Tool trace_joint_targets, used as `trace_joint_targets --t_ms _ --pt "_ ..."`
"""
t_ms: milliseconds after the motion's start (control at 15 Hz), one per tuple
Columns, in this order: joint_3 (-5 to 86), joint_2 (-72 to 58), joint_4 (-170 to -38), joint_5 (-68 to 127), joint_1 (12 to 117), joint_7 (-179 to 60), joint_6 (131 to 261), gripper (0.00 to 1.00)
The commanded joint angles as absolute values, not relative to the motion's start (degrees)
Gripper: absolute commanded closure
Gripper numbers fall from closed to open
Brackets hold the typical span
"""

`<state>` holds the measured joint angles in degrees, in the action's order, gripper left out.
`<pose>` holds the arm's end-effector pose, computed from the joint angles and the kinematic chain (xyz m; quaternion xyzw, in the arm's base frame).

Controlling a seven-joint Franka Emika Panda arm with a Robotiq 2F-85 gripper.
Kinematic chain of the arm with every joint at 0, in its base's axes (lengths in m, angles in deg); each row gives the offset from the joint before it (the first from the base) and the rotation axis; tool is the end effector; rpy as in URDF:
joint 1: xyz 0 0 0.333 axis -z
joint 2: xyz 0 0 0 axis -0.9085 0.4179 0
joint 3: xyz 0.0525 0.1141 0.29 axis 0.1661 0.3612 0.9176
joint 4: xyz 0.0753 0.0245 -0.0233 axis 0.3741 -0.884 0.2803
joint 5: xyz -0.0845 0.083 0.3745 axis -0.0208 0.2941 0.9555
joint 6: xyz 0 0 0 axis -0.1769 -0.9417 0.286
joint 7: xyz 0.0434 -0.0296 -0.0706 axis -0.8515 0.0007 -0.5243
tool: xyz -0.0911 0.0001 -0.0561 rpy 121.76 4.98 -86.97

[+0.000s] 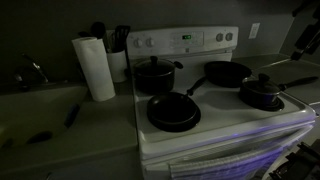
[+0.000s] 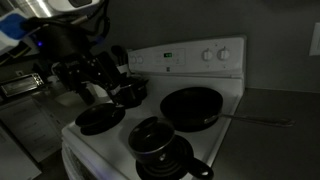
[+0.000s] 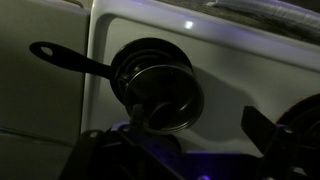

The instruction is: Remove the lid from the pan that is on the front right plate of the stove and place it on the stove

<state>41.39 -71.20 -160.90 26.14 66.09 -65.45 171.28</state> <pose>0.3162 -0.0327 0.5176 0.9967 -0.0062 0.0741 0.0311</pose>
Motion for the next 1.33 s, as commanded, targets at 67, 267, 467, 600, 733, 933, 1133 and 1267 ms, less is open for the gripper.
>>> trace_joint_targets --t_ms 67,267,467,600,733,933,1133,1267 --pt "40.91 -67.63 -160.93 26.06 68.60 -63.83 174.25 0.00" --pt "40.83 -65.22 -161.60 26.63 69.40 -61.69 177.22 0.00" --pt "41.10 -62.07 -162.65 27.10 70.09 -58.95 181.18 0.00" --pt "41.17 -59.65 -162.83 27.27 70.34 -57.74 182.91 0.00" --pt "41.33 -57.64 -162.86 27.57 70.40 -56.51 184.26 0.00" --pt "41.25 -54.98 -163.13 27.88 70.55 -55.11 186.75 0.00" --pt "40.62 -52.31 -162.90 29.00 70.42 -55.11 188.85 0.00" --pt "39.59 -50.53 -162.81 31.06 69.94 -56.69 190.17 0.00"
